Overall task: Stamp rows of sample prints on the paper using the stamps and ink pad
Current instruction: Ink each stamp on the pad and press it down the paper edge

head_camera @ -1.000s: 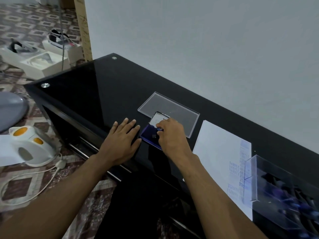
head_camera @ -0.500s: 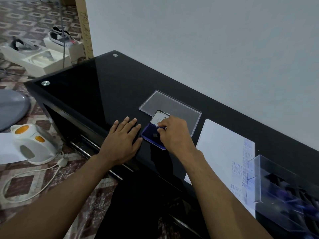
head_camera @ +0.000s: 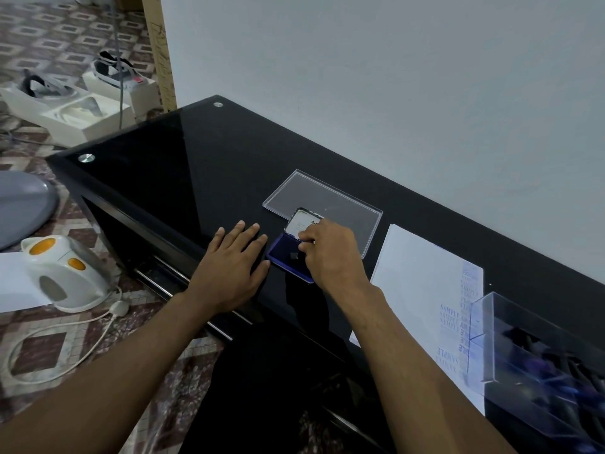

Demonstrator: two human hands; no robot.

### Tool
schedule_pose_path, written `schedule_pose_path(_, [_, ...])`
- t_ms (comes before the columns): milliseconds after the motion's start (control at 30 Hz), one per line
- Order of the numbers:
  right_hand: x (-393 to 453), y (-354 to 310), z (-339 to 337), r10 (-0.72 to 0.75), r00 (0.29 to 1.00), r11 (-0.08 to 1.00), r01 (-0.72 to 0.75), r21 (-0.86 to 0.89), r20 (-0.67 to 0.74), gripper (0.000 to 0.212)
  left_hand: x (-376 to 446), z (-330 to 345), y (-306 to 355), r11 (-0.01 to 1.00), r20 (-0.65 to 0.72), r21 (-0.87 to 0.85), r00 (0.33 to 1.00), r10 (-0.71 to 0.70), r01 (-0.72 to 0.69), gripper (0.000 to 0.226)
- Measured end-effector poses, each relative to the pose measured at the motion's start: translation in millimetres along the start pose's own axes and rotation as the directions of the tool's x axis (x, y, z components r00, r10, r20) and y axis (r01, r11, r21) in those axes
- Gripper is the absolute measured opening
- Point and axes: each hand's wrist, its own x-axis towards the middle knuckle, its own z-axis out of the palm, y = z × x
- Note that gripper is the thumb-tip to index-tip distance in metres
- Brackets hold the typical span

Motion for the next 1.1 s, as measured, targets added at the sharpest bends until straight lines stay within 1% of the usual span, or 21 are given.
schedule_pose_path(67, [1.0,0.5,0.3,-0.002,1.000,1.000,0.002,-0.002,0.004,0.027,0.2,-0.1,0.2,1.000,0.003,-0.002,1.000,0.000,0.000,0.070])
schedule_pose_path(200, [0.9,1.9,5.9,0.018,0.998,0.999,-0.015,0.051,-0.061,0.023,0.5,-0.1,0.1,1.000,0.009,-0.002,1.000,0.002,-0.002,0.070])
schedule_pose_path(333, [-1.4,0.9,8.7,0.028,0.996,0.996,-0.021,0.092,-0.087,0.021,0.0,-0.8,0.9,1.000,0.010,0.002,1.000,0.000,0.000,0.072])
schedule_pose_path(433, [-2.9,-0.9,6.2,0.011,0.997,0.997,-0.006,0.072,-0.070,0.024,-0.4,-2.2,1.8,1.000,0.019,0.003,1.000,-0.002,0.002,0.073])
schedule_pose_path(567, [-4.7,-1.8,-0.2,-0.018,1.000,1.000,0.018,0.018,-0.008,0.028,-0.1,-2.2,1.7,1.000,0.021,-0.002,1.000,-0.001,0.001,0.074])
schedule_pose_path(733, [-6.0,-1.5,0.9,0.022,0.998,0.997,-0.017,0.077,-0.064,0.026,0.0,-1.3,1.0,1.000,0.020,0.000,1.000,-0.004,0.004,0.072])
schedule_pose_path(900, [-3.0,-0.7,1.3,0.022,1.000,0.997,-0.021,0.075,-0.015,0.029,0.0,-3.1,2.0,1.000,0.030,0.001,1.000,-0.006,0.006,0.074])
schedule_pose_path(1100, [-5.8,-1.6,1.9,0.009,0.998,0.998,-0.005,0.055,-0.064,0.027,1.0,-6.7,2.7,1.000,0.057,-0.016,0.998,-0.011,0.012,0.078])
